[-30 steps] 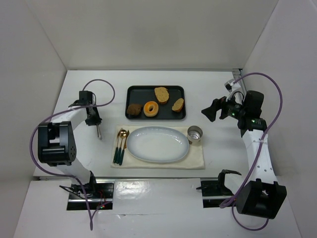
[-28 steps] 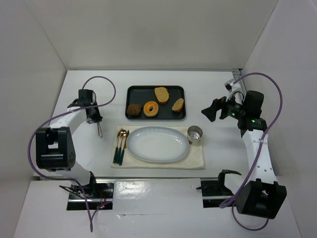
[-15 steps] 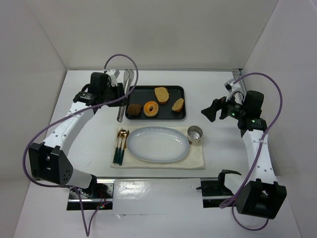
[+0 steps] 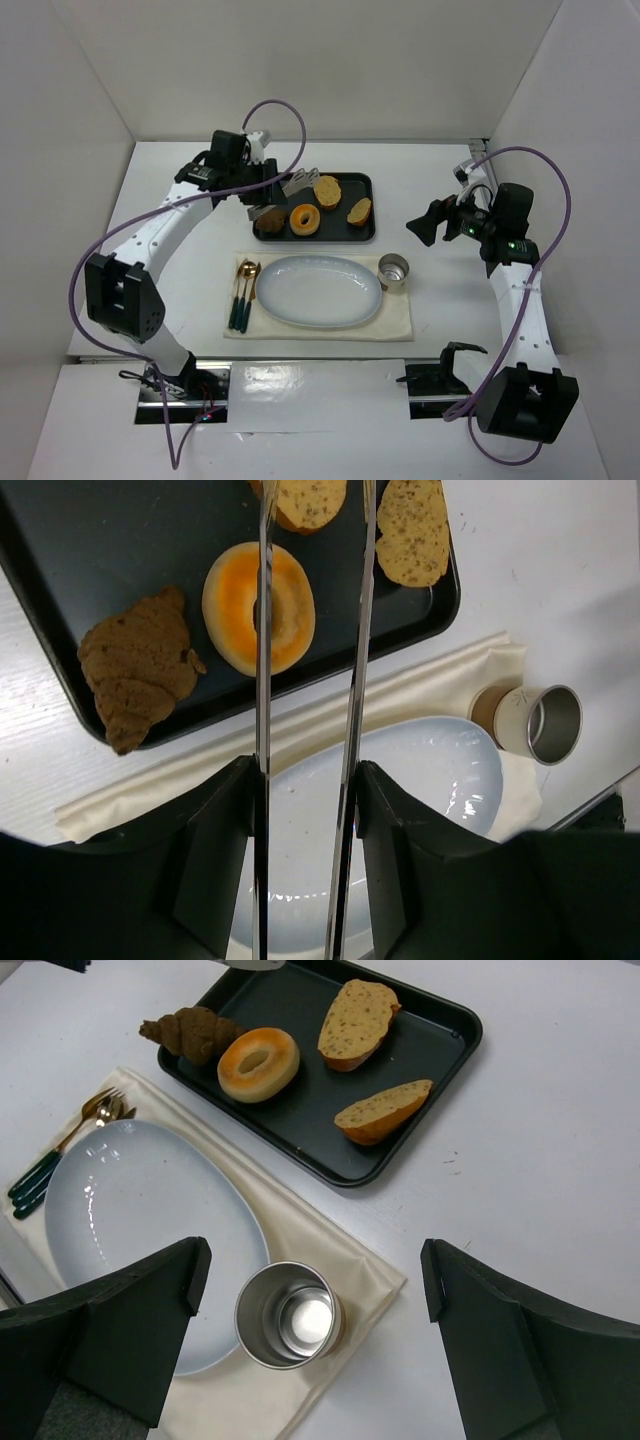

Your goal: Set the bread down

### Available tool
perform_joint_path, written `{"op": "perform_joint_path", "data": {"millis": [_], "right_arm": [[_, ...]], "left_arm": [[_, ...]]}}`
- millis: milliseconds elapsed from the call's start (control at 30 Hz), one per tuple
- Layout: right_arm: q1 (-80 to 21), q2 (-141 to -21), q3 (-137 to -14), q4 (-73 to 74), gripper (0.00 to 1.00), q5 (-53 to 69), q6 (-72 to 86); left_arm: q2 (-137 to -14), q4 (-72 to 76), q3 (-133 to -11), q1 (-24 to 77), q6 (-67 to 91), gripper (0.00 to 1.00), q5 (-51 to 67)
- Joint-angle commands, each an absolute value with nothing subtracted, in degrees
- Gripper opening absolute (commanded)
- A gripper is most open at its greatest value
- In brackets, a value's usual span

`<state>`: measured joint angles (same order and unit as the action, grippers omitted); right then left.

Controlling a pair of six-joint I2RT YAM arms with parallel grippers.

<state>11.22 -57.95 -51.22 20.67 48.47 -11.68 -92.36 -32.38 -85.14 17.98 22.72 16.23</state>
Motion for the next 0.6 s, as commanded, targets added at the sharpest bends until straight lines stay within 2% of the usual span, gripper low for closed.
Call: {"op": "perform_joint_path", "data": {"millis": [0,300,567], "right_arm": [[10.9,-56.4,-53.2,20.7,1.00,49.0,-12.5],[10.9,-56.4,-53.2,20.7,1.00,49.0,-13.0],[10.9,-56.4,-53.2,20.7,1.00,49.0,-13.0]], "left_arm": [[-95.1,-32.0,-90.1,19.6,22.2,0.57,16.0],[-106.2,-32.0,-97.9,21.9,22.2,0.57,10.3],[-109.6,-33.3,-100.5,21.9,21.2,0.57,7.0]]}}
